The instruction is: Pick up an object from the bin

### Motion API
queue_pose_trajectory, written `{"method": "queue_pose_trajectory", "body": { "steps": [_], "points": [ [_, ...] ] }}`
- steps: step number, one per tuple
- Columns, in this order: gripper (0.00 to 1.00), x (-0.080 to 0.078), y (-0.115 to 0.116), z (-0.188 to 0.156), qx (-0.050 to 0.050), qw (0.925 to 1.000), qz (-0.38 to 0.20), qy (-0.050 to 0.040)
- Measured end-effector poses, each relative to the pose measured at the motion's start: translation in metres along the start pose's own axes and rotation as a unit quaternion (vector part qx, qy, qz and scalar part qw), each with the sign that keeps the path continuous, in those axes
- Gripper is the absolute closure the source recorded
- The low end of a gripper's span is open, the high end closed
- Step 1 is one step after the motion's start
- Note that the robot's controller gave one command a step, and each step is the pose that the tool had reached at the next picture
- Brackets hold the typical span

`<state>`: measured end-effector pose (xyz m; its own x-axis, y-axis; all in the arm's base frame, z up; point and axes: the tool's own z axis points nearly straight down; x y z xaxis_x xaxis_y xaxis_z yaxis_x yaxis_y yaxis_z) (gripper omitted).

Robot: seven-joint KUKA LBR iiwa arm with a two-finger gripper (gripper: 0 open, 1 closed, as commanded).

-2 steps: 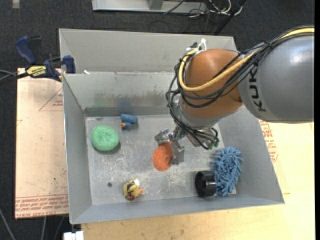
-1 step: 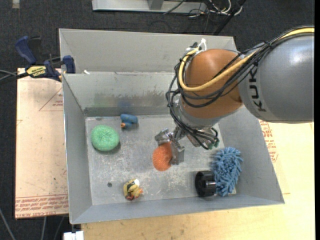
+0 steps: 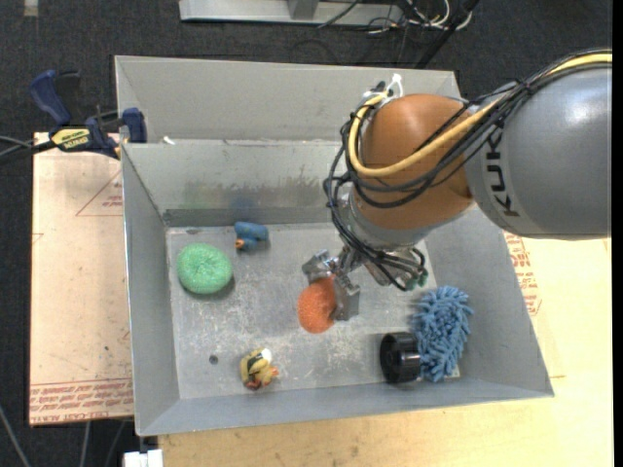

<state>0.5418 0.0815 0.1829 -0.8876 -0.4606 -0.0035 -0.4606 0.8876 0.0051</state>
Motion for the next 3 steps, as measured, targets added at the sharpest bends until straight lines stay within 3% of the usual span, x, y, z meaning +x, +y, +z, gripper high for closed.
{"method": "queue_pose_trajectory", "body": {
  "steps": [1,3],
  "points": [
    [1.0,-0.0344,0.0384,0.0153,0.0,0.9979,-0.064,-0.0021],
    [1.0,-0.0345,0.0378,0.0152,0.0,0.998,-0.063,-0.0022]
  ]
}}
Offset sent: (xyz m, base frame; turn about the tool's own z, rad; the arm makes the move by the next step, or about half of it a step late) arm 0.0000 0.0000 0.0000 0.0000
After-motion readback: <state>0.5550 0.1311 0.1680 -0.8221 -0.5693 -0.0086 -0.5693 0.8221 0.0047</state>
